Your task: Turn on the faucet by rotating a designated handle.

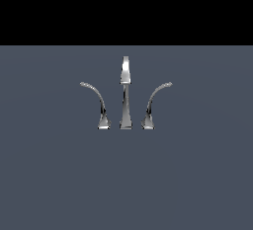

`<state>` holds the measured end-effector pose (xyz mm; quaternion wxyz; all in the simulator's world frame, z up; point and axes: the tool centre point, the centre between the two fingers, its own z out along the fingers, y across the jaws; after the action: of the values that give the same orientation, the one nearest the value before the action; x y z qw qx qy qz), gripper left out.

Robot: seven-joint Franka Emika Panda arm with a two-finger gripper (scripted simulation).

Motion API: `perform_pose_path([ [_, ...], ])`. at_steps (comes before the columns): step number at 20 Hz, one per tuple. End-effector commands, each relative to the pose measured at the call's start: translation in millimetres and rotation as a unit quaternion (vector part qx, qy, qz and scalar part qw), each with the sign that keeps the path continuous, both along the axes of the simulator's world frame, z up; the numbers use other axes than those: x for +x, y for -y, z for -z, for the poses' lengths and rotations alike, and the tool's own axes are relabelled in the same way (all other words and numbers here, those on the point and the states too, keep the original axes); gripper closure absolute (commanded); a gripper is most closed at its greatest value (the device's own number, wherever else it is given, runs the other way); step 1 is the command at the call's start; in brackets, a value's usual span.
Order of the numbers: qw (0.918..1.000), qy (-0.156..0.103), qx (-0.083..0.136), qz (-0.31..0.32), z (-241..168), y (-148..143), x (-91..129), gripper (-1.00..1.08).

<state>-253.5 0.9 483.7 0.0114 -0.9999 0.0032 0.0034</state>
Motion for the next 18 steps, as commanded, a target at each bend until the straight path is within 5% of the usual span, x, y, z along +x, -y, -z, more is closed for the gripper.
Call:
perform_pose_path([
  [1,1.0,0.0,0.0,0.0,0.0,0.0,0.0,1.08],
  [18,0.9955,-0.001,-0.001,0.095,38.4,-13.4,39.4,1.08],
])
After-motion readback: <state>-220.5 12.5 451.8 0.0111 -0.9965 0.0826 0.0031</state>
